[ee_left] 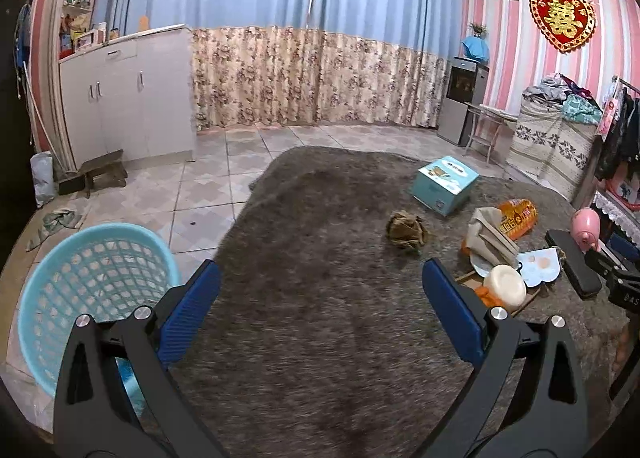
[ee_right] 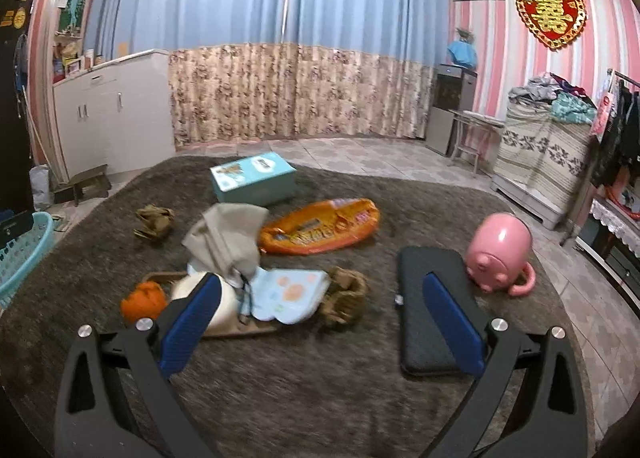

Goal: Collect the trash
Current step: 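Move both tools back over the rug and close the left tool on the orange peel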

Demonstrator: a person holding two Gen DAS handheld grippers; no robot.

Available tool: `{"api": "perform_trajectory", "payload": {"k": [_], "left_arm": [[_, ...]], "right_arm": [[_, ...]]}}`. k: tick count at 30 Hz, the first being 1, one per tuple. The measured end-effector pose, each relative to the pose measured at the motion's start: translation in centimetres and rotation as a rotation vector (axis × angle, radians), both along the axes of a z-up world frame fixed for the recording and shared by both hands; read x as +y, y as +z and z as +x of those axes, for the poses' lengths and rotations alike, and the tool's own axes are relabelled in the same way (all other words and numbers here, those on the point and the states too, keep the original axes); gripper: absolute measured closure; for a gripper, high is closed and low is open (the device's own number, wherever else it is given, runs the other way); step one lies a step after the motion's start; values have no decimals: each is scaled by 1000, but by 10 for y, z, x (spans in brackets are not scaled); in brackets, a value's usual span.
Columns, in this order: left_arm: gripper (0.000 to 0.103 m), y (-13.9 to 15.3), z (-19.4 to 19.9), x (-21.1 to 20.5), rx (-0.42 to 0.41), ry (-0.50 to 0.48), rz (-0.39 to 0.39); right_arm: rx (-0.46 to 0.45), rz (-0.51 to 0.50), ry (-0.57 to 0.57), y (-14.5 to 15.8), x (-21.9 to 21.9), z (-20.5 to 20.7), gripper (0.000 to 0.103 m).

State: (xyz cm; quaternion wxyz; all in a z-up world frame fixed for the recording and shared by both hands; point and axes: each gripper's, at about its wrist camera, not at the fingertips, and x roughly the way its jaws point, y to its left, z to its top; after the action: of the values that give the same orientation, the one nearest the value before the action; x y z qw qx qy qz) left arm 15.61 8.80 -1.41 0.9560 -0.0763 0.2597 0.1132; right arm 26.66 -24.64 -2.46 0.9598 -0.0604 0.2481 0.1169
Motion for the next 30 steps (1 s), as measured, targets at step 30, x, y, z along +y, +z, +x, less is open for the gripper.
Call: {"api": "perform_trajectory", "payload": {"k": [30], "left_arm": [[40, -61, 79, -127, 234, -380, -10]], "right_arm": [[102, 61, -141, -38, -56, 7, 5]]}}
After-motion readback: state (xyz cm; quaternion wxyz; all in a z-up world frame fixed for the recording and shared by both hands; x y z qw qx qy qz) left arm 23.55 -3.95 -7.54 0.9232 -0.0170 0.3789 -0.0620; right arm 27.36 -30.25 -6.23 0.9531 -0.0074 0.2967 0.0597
